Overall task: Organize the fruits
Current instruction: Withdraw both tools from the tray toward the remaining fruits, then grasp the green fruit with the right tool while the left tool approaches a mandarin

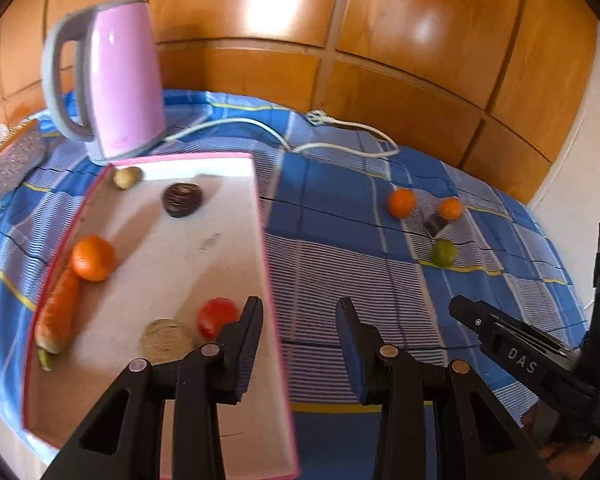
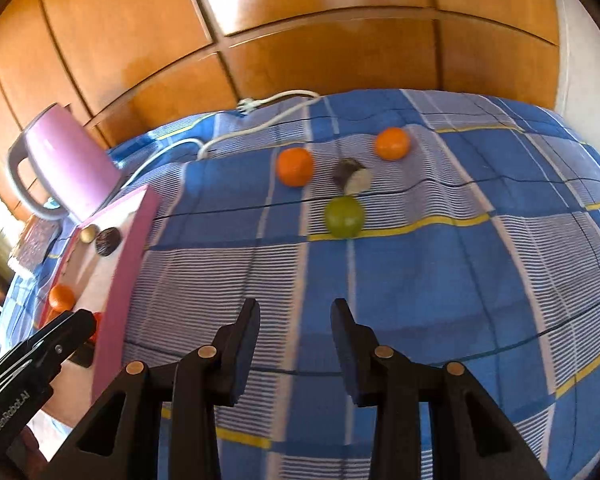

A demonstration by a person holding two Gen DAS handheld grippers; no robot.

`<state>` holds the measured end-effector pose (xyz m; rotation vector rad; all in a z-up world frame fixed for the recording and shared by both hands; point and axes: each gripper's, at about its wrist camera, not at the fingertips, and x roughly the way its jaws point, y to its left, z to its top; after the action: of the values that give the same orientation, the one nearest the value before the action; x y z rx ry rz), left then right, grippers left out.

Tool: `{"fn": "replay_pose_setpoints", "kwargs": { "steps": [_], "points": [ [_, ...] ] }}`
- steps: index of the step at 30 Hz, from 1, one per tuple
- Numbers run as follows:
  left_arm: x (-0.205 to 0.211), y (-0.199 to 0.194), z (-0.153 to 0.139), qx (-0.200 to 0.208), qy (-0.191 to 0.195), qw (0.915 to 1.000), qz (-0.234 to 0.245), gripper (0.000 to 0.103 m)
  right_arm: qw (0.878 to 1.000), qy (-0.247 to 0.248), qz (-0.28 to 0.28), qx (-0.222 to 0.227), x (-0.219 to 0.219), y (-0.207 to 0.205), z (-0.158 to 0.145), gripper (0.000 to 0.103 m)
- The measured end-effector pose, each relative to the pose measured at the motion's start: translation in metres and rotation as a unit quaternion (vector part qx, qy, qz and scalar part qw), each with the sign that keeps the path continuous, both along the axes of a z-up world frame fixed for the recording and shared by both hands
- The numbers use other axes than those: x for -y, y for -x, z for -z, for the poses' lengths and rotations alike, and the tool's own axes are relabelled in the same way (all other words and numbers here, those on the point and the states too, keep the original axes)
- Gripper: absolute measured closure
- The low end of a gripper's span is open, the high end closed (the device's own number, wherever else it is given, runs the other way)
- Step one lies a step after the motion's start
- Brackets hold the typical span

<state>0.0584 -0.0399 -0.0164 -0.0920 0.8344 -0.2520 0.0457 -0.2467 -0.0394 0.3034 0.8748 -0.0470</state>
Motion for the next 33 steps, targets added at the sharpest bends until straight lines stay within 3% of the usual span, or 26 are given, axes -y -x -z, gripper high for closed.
{"fn": "replay_pose_setpoints", "kwargs": {
  "steps": [14, 33],
  "points": [
    [0.047, -0.017, 0.011, -0.016, 0.0, 0.9988, 0.047, 0.065, 0.999, 0.007, 0.042, -0.015, 0.044, -0.008, 0.012, 0.066],
    [0.07, -0.053, 0.021, -0.035, -0.001, 0.9985, 0.041, 0.065, 1.0, 0.011, -0.013, -0.009, 0.036, -0.055, 0.018, 0.066]
  ]
}}
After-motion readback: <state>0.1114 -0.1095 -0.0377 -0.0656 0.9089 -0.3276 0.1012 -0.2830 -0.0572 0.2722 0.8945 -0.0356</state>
